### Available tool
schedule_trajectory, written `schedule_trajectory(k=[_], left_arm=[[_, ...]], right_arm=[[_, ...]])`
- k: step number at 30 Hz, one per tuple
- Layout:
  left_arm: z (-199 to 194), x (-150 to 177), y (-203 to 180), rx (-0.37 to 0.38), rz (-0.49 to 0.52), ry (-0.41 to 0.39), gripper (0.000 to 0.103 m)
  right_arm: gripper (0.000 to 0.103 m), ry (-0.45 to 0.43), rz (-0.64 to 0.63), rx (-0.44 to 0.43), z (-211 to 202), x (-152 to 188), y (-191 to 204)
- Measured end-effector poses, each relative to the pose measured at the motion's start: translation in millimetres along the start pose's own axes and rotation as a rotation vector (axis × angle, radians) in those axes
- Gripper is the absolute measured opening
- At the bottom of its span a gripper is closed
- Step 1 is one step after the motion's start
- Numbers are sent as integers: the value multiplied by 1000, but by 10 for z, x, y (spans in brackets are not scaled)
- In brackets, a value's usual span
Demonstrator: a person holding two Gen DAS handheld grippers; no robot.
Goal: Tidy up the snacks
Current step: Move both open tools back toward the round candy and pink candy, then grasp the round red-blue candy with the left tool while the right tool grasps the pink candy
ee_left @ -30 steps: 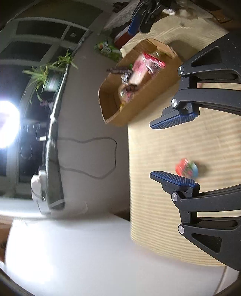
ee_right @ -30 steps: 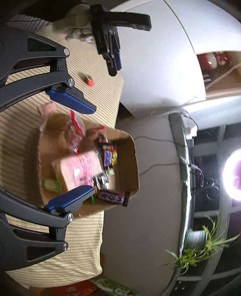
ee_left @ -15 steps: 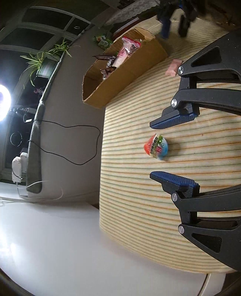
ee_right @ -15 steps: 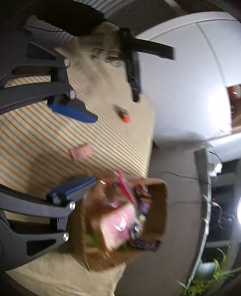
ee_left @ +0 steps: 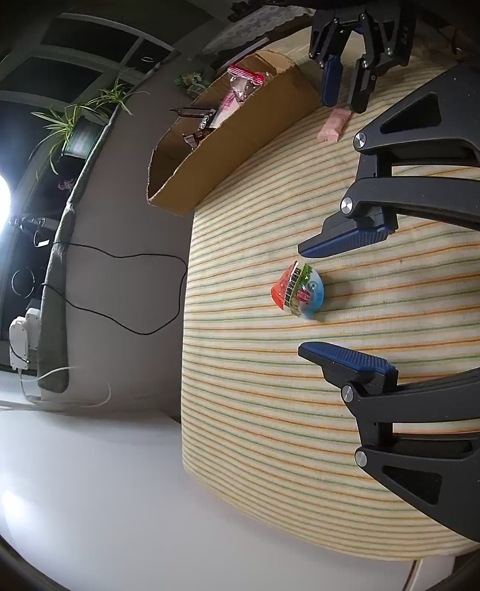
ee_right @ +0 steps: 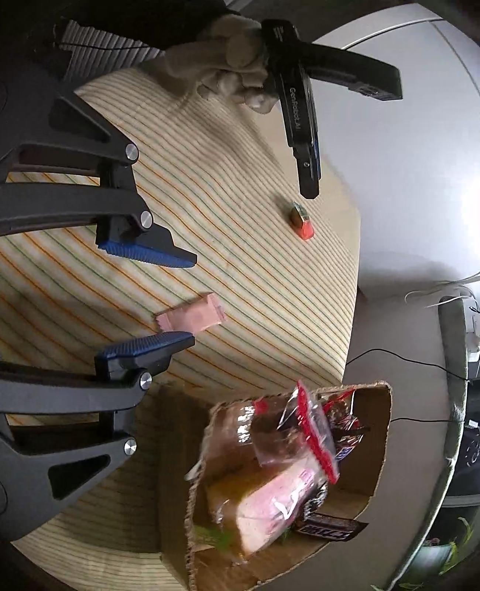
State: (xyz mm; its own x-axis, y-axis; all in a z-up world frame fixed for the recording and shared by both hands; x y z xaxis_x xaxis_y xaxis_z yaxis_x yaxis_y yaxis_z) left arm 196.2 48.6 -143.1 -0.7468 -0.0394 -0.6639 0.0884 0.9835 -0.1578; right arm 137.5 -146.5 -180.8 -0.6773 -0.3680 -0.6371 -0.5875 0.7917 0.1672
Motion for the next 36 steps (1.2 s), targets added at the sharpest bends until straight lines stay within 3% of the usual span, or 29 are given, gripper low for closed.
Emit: schedule_trajectory(k=[13, 19, 24, 27, 36], left_arm=[[85, 11, 15, 31, 36, 11, 46], [159, 13, -4, 23, 77, 30, 46], [250, -16, -21, 39, 74, 50, 46], [314, -28, -27, 52, 66, 64, 37], [270, -27, -59, 12, 61, 41, 36]], right_arm=[[38, 42, -58, 206, 286, -132, 45], [37, 67, -29, 177, 350, -127, -22], [21, 82, -49, 147, 353, -123, 0], [20, 87, -62, 139, 353, -104, 37], [19, 74, -42, 107, 300, -74, 60]])
Point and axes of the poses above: each gripper's, at about its wrist camera, not at the fingertips, and z roughly the way its jaws point, y to its left, x to its underside, the point moved 7 cm from there along z, roughly the way its jaws point, and after that the axes turned 1 degree about -x, right-handed, at the moved point
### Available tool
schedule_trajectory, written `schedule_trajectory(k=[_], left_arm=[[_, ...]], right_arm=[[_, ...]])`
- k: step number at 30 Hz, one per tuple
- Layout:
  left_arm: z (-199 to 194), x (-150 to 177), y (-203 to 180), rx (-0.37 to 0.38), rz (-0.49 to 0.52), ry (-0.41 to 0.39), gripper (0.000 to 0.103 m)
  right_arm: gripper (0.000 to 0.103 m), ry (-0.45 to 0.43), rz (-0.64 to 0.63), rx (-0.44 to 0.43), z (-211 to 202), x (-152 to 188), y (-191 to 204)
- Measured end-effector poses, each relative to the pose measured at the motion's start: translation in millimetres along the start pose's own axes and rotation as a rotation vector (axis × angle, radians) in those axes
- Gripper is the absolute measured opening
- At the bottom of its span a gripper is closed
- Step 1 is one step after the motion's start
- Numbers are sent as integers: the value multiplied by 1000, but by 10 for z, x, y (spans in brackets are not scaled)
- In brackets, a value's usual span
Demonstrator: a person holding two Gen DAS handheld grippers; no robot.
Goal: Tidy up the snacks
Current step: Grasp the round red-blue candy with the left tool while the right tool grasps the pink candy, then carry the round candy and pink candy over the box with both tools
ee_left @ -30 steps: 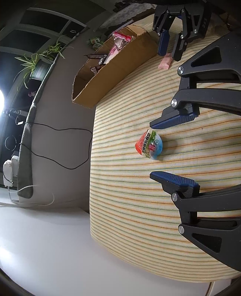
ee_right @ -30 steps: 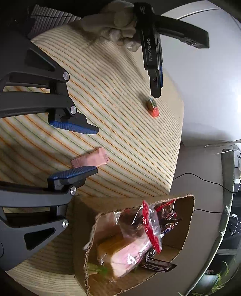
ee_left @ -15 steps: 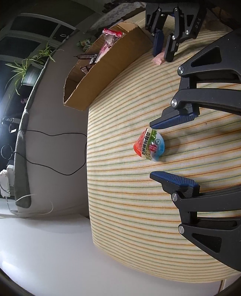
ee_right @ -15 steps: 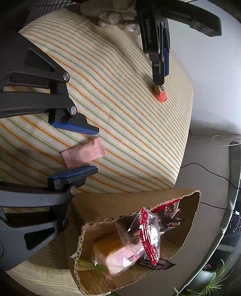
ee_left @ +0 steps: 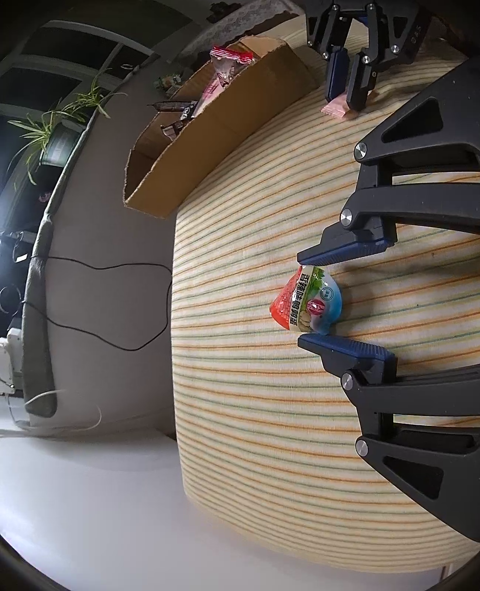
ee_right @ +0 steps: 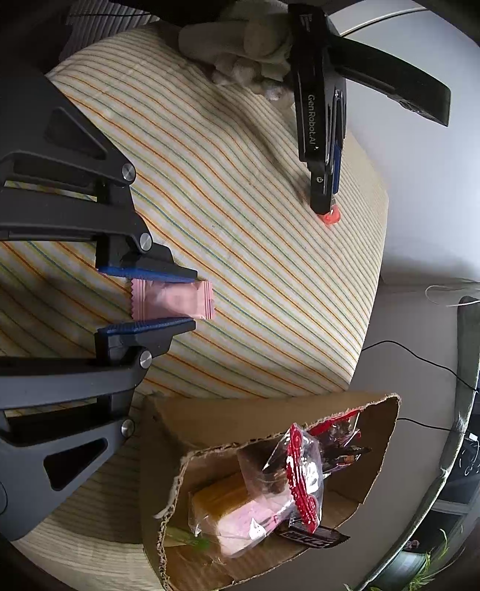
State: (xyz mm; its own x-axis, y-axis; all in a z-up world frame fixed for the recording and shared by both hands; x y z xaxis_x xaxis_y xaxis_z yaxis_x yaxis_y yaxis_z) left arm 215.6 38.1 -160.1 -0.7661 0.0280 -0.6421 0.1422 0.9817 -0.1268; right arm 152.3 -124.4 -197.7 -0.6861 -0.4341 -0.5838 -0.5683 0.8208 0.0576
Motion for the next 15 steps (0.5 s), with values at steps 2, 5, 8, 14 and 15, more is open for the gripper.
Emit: schedule_trajectory(k=[2, 5, 8, 14, 15], left_arm=[[-56, -14, -30, -2, 0, -14, 36], [-163, -32, -116, -12, 19, -38, 36], [-285, -64, -214, -15, 41, -66, 36], [-475, -152, -440, -3, 79, -114, 36], [-492, -165, -473, -1, 84, -119, 36]], right_arm=[[19, -9, 4, -8, -28, -7, -10], [19, -22, 8, -19, -97, -6, -20], [19, -36, 14, -26, -162, -13, -29], [19, -60, 23, -36, -299, 14, -62], [19, -65, 27, -39, -324, 19, -72]])
Point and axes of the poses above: each gripper's, at about its wrist camera, not at the fingertips, and z roughly the way its jaws point, y to its left, x to its underside, the point moved 7 cm from there along z, roughly the way its jaws point, and after that the axes turned 1 degree about -x, right-handed, at the moved point
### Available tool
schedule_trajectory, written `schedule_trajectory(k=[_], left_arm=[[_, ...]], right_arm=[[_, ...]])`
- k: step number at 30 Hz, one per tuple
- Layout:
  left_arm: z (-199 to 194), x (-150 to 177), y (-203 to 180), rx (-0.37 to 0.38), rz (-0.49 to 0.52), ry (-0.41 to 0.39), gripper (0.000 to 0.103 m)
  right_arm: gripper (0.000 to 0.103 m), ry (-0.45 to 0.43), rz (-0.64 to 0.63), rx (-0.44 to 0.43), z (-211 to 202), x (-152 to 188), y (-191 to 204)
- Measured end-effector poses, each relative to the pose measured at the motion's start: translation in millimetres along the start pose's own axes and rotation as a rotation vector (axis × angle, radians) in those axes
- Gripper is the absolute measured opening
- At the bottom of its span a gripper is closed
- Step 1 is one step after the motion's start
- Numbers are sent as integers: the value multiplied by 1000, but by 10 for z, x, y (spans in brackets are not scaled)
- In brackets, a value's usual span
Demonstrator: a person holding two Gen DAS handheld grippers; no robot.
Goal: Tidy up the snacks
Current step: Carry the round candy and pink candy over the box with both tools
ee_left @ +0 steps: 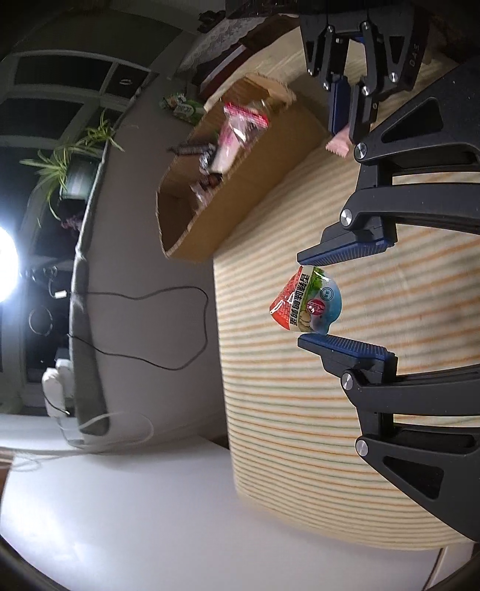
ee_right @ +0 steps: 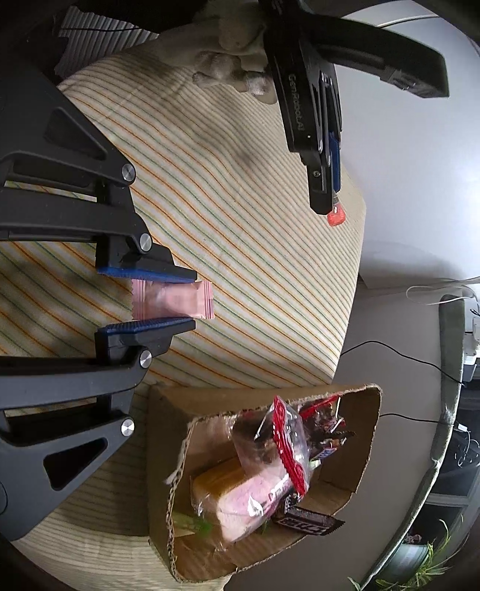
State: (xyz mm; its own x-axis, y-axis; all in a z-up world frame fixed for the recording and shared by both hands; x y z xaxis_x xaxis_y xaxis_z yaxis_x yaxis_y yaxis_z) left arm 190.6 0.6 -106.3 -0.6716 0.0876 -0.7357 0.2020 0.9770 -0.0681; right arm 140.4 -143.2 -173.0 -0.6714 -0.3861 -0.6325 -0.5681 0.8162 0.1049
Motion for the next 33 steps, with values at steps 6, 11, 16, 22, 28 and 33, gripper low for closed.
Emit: schedule_trajectory(k=[6, 11, 16, 22, 28, 33], left_arm=[[-69, -99, -174, 10, 25, -25, 36], [-88, -147, -302, 22, 39, -30, 36], [-77, -237, -436, 33, 50, -35, 36], [-49, -358, -609, 50, 56, -51, 36], [19, -511, -893, 85, 79, -64, 36], [84, -622, -1111, 114, 89, -75, 36]], right_arm=[[19, -28, 14, -9, -184, -7, -57], [19, -53, 26, -20, -335, -20, -81], [19, -88, 31, -27, -513, -38, -125], [19, -138, 63, -15, -753, -60, -344], [19, -174, 105, 18, -926, -62, -634], [19, -200, 138, 46, -1004, -111, -890]])
Point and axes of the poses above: each gripper's, at about its wrist camera, not at the fingertips, and z roughly the way its jaws point, y to its left, x to its underside, the point moved 7 cm from there along z, roughly the way its jaws point, and after that the axes turned 1 degree about -x, right-handed, at the moved point
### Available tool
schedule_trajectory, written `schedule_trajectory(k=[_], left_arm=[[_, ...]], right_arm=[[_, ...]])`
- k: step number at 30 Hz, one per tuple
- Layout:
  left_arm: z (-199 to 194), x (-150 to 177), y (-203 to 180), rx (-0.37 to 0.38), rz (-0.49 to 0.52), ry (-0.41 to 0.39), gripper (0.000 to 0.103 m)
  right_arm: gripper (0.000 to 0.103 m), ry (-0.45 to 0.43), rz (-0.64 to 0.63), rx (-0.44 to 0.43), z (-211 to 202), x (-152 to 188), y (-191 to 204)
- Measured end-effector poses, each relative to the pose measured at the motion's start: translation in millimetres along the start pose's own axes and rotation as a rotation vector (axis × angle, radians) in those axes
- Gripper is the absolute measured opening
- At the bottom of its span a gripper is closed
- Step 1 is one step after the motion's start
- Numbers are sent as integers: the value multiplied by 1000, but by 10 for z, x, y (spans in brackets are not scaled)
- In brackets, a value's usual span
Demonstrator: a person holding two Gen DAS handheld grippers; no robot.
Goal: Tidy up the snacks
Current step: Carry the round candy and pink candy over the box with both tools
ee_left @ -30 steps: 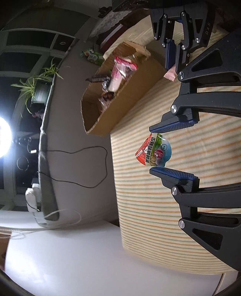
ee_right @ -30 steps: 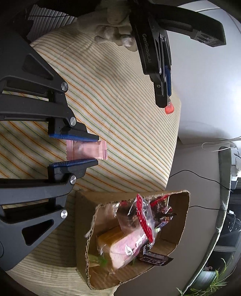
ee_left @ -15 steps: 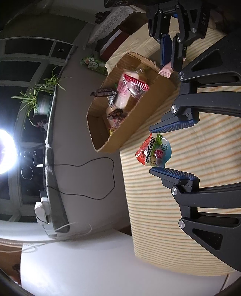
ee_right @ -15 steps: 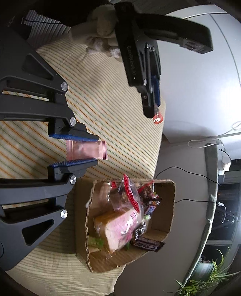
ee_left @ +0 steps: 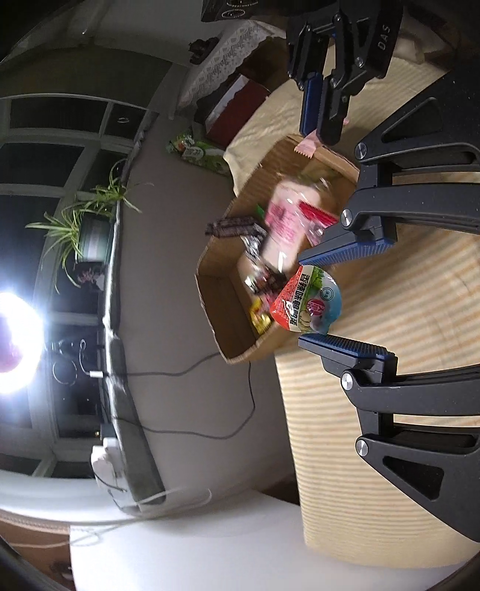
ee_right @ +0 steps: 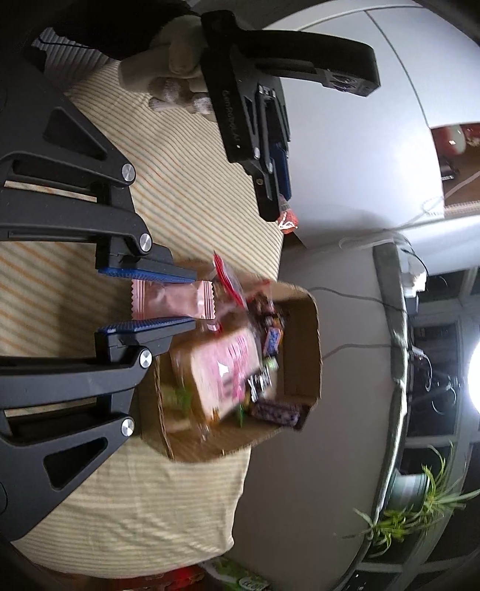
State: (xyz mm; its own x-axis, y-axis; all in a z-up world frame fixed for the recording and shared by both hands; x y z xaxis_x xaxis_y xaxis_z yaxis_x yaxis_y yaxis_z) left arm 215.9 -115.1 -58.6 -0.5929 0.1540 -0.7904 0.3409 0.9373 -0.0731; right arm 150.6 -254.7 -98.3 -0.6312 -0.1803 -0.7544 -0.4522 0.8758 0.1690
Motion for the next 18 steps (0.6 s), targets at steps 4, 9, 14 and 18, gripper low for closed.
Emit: schedule_trajectory(k=[4, 9, 14, 18], left_arm=[[80, -75, -139, 22, 10, -2, 36], [174, -147, -286, 44, 20, -2, 36], [255, -182, -439, 64, 39, 4, 36], [316, -217, -498, 71, 47, 9, 36]], right_arm=[[19, -16, 17, 19, -7, -80, -189], [19, -25, 34, 30, 39, -140, -368], [19, -27, 40, 37, 109, -174, -488], [19, -28, 45, 47, 151, -191, -553]])
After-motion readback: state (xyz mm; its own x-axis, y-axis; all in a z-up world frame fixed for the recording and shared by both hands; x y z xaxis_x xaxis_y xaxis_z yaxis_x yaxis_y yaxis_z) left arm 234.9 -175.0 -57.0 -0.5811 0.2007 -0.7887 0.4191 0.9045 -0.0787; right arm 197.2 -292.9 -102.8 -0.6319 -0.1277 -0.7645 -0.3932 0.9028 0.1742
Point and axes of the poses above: each gripper's, at about its wrist camera, not at the fingertips, and z roughly the way its jaws point, y to its left, x to its underside, the point moved 7 cm from there along z, roughly the way its jaws point, and after that the axes turned 1 degree about -x, right-handed, at the moved point
